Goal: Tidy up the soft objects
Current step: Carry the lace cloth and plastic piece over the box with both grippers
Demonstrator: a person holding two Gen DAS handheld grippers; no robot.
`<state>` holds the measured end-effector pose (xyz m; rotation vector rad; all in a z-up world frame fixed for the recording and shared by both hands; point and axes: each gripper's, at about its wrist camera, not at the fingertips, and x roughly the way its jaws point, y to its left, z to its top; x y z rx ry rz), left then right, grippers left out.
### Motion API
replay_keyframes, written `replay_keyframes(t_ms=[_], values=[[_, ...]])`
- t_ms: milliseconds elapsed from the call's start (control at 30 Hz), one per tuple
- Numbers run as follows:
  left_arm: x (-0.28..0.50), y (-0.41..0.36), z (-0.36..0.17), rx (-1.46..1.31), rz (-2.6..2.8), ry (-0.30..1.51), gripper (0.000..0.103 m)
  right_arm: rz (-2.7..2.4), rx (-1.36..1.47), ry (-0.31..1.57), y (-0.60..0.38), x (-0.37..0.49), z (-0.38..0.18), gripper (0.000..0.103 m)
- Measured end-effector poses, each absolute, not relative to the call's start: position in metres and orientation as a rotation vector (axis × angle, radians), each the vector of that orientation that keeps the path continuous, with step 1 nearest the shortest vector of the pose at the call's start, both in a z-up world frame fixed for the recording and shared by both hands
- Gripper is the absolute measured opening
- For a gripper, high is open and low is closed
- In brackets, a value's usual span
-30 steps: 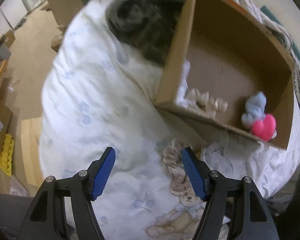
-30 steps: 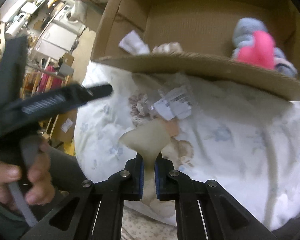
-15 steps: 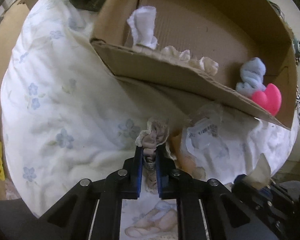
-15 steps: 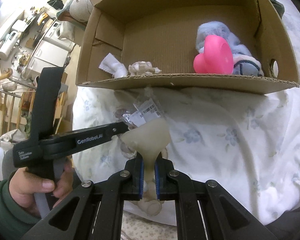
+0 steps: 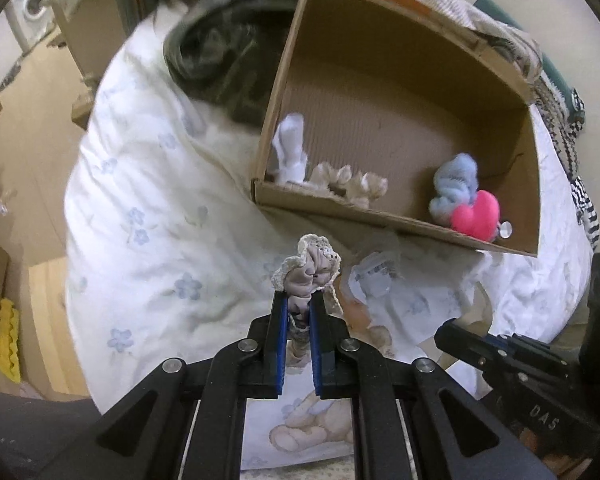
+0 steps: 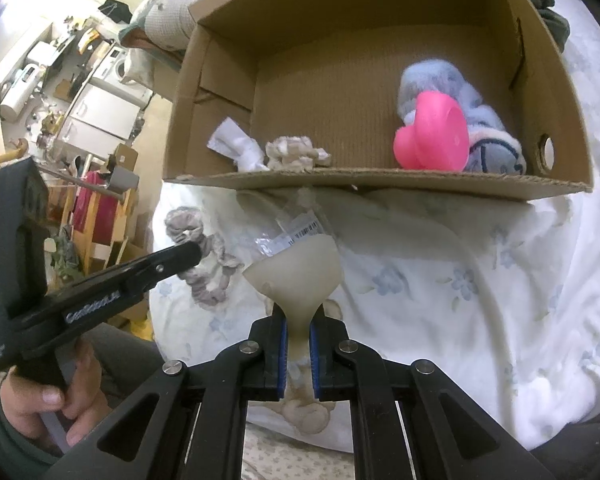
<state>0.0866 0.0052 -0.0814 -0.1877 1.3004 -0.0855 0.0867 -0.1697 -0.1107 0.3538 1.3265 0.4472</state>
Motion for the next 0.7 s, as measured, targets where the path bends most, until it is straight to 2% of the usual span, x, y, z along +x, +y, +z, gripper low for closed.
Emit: replay_keyframes(t_ms=[167, 333, 533, 700], values=[[0.09, 0.005, -0.067, -0.18, -0.077, 1.256, 0.009, 0.45, 0.371, 1.286, -0.178, 0.084, -0.096, 0.011], [0.083, -0.004, -0.029, -0.15, -0.105, 1.152, 0.009, 0.46, 0.406, 1.232, -0.191, 0.087, -0.073, 0.011], [0.107, -0.006, 0.016, -0.13, -0.104, 1.01, 0.009, 0.448, 0.446, 1.158, -0.214, 0.106, -0.044, 0.011], [0.138, -0.014, 0.03, -0.109, -0.106, 0.939, 0.009, 0.356, 0.386, 1.048, -0.235, 0.124, -0.031, 0.011]])
